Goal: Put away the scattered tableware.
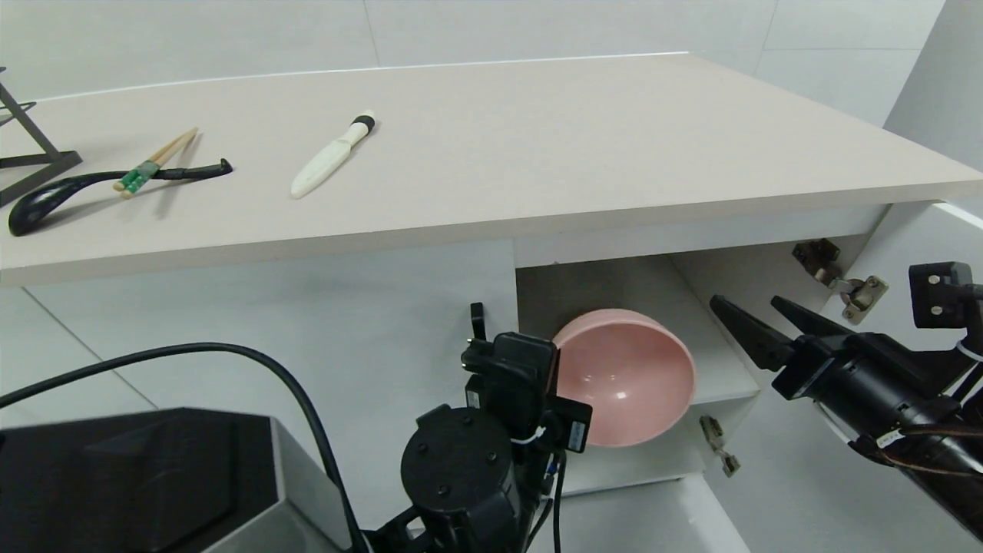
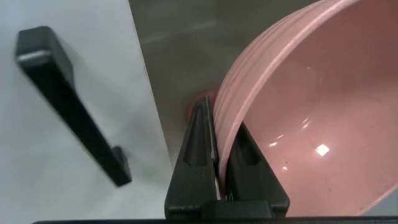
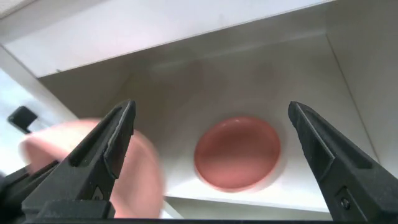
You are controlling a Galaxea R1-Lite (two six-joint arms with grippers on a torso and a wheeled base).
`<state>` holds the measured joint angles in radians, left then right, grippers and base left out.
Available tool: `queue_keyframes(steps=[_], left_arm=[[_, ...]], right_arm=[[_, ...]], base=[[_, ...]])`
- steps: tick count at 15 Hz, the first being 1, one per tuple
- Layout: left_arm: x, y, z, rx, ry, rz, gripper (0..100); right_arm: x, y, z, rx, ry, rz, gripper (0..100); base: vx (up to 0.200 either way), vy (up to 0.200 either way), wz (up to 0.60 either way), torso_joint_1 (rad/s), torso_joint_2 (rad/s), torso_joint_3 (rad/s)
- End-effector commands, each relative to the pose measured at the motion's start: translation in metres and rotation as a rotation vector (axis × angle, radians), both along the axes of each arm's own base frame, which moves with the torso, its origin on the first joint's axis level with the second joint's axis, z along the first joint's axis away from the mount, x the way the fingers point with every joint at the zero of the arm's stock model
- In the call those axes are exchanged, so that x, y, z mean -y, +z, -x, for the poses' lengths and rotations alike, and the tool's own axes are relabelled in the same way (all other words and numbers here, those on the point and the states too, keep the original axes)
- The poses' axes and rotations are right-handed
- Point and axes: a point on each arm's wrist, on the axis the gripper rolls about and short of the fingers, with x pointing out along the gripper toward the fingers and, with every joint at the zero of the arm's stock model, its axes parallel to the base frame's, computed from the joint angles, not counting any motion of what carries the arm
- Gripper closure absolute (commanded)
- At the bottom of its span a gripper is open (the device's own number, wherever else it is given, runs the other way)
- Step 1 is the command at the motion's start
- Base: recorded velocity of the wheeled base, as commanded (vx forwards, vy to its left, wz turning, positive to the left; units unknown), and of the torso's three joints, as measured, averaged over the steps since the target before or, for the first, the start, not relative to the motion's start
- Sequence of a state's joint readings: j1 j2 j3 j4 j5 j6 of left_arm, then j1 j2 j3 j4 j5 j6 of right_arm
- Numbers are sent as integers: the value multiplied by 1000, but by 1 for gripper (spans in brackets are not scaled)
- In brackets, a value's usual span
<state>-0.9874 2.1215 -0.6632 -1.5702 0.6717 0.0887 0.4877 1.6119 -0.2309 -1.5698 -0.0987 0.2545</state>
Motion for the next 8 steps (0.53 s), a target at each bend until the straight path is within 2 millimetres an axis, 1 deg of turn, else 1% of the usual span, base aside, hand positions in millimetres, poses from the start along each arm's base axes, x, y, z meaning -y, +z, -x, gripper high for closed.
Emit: queue_keyframes(steps=[1, 4, 6, 8], left_arm=[[6, -10, -16, -4, 42, 5, 100], [3, -6, -33, 14, 85, 32, 100], [3, -5, -36, 21, 91, 41, 100], [4, -3, -36, 25, 91, 47, 100]], right_arm=[[-3, 1, 5, 3, 20, 0, 0], [-12, -4, 17, -16, 88, 13, 0], [-12, -4, 18, -13, 89, 22, 0], [-12, -9, 19, -30, 90, 37, 0]], base=[[0, 0, 0, 0, 0, 0], [0, 0, 0, 0, 0, 0], [0, 0, 0, 0, 0, 0], [0, 0, 0, 0, 0, 0]])
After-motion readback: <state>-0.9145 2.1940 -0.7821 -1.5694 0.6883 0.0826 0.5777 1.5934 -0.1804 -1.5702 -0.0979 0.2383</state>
